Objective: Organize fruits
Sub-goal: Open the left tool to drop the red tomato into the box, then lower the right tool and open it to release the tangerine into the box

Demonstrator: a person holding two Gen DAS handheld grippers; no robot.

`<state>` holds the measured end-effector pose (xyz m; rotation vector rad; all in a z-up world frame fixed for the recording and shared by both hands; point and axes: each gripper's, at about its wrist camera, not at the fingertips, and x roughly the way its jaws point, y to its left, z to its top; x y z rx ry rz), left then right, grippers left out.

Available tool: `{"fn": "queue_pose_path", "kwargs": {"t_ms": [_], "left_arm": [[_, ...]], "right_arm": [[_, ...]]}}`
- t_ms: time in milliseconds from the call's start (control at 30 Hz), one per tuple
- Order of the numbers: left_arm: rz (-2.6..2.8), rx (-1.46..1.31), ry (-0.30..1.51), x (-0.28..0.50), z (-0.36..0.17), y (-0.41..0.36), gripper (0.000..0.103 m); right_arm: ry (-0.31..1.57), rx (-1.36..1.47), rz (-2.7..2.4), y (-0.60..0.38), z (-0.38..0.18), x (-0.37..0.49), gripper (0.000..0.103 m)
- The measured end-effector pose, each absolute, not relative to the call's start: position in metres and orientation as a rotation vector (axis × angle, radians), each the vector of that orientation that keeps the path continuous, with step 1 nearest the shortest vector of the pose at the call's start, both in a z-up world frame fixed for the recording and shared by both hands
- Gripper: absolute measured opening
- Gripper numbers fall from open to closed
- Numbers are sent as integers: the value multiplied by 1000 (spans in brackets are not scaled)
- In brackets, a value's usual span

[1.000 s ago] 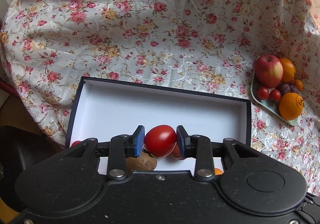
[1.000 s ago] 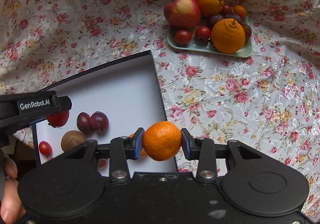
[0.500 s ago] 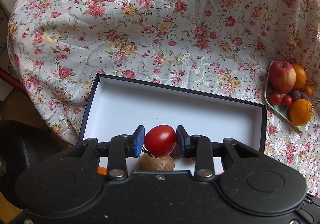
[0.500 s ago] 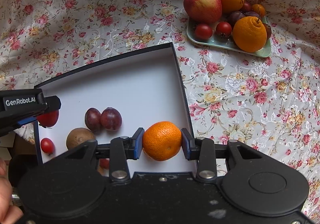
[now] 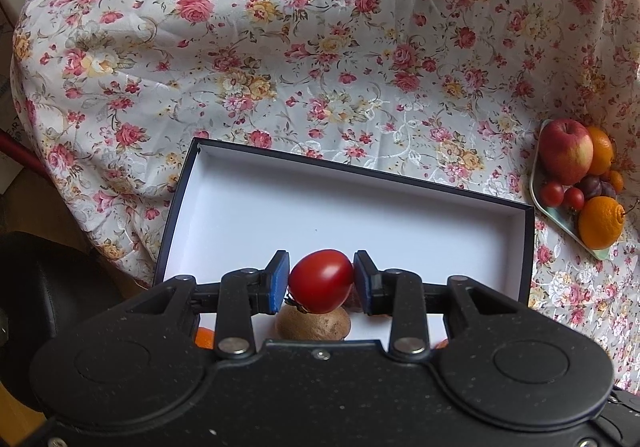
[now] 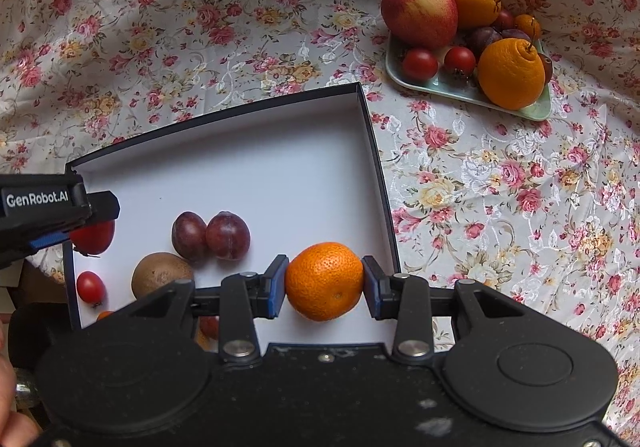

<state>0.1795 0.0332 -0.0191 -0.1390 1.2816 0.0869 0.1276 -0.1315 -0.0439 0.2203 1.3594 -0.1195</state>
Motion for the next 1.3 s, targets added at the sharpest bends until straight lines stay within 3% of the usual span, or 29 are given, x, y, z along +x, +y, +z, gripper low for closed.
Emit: {"fn": "queue_pose_path", "kwargs": {"t_ms": [1300], "left_arm": [[78,-122,1283,178,-19,33,45]], "right_arm": [[1384,266,-66,-134,-47,133,42]]}}
